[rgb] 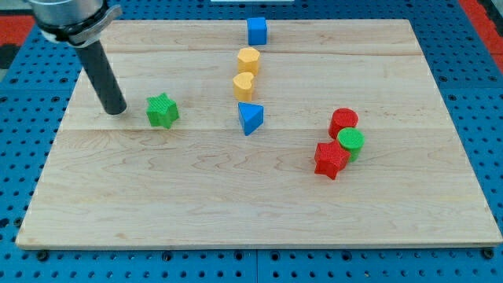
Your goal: Separate the circles
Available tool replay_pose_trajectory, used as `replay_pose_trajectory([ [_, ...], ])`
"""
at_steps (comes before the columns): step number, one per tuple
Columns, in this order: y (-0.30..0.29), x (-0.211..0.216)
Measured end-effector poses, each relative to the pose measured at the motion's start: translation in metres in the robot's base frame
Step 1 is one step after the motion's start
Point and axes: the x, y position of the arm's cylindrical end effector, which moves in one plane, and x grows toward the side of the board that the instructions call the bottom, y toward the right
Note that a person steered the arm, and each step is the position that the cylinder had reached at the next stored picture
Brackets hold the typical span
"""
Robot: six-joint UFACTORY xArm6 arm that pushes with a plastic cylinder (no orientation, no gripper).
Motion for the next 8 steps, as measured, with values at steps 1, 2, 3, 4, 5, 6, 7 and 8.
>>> replay_pose_trajectory([
  [1, 0.037, 0.0],
  [2, 0.035, 0.0],
  [3, 0.041, 0.063],
  [4, 0.104, 0.121],
  [5, 0.232, 0.132],
  [6, 0.312, 0.133],
  [7, 0.353, 0.126],
  [8, 0.419, 0.118],
])
